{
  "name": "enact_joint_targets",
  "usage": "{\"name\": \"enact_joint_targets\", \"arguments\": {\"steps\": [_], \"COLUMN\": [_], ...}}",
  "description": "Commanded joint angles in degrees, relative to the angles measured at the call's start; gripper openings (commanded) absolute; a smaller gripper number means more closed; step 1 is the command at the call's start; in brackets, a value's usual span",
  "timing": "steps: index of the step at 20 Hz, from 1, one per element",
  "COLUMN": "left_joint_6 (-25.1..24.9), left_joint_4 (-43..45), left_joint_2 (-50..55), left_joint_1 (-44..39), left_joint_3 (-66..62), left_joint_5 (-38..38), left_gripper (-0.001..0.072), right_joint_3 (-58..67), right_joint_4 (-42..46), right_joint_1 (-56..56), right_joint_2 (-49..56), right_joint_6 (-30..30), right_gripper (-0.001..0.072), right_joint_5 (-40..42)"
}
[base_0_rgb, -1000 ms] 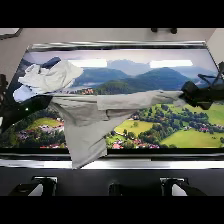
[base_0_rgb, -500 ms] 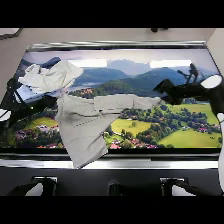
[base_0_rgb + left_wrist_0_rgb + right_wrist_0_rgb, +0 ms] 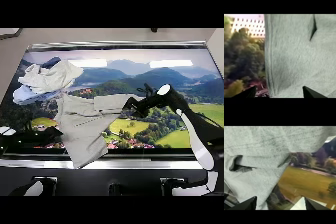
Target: Fold the shirts.
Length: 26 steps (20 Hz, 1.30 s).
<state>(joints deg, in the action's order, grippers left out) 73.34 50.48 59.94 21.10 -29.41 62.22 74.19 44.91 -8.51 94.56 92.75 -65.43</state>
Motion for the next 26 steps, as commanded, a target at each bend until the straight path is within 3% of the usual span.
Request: {"name": "enact_joint_targets", "arguments": {"steps": [1, 6, 8, 10, 12, 14, 18, 19, 22, 24, 26], "left_joint_6": [-2.9, -1.8, -1.8, -2.1, -4.0, -4.4, -5.9, -5.9, -5.9, -5.9, -5.9], "left_joint_4": [-6.8, -7.7, -7.7, -7.6, -7.7, -7.7, -7.7, -7.7, -7.7, -7.7, -7.6], "left_joint_2": [0.1, 1.6, 1.6, 1.6, 1.2, 0.4, -3.7, -4.6, -6.8, -7.6, -7.9], "left_joint_1": [-2.8, -7.5, -7.6, -7.6, -7.6, -7.6, -7.6, -7.6, -7.6, -7.6, -7.6], "left_joint_3": [7.4, 8.0, 7.9, 7.8, 7.8, 7.8, 7.7, 7.5, 6.5, 6.1, 6.1], "left_joint_5": [-5.4, -12.2, -12.8, -12.6, -12.4, -11.9, -12.0, -11.9, -11.9, -11.6, -11.7], "left_gripper": [0.0692, 0.0617, 0.0404, 0.0117, 0.0032, 0.0032, 0.0032, 0.0032, 0.0031, 0.0031, 0.0032], "right_joint_3": [0.0, 0.0, 0.0, 0.0, 0.0, 0.0, 0.0, 0.0, 0.0, 1.1, 2.1], "right_joint_4": [-2.4, -2.4, -2.6, -3.0, -2.9, -2.9, -2.9, -2.9, -2.9, -1.5, 1.4], "right_joint_1": [-1.5, -4.1, -5.8, -7.9, -10.0, -11.6, -15.0, -15.7, -16.7, -14.9, -11.4], "right_joint_2": [2.5, 3.7, 4.9, 5.5, 5.6, 5.6, 6.4, 6.8, 7.7, 6.9, 4.9], "right_joint_6": [1.4, 2.0, 2.7, 2.7, 4.5, 7.0, 12.0, 12.8, 14.4, 10.2, 9.7], "right_gripper": [0.0704, 0.0704, 0.0703, 0.0684, 0.0665, 0.0656, 0.0403, 0.0393, 0.0399, 0.0530, 0.0539], "right_joint_5": [-0.9, 1.7, 2.6, 4.5, 8.4, 12.9, 19.5, 19.8, 17.9, 13.6, 8.8]}}
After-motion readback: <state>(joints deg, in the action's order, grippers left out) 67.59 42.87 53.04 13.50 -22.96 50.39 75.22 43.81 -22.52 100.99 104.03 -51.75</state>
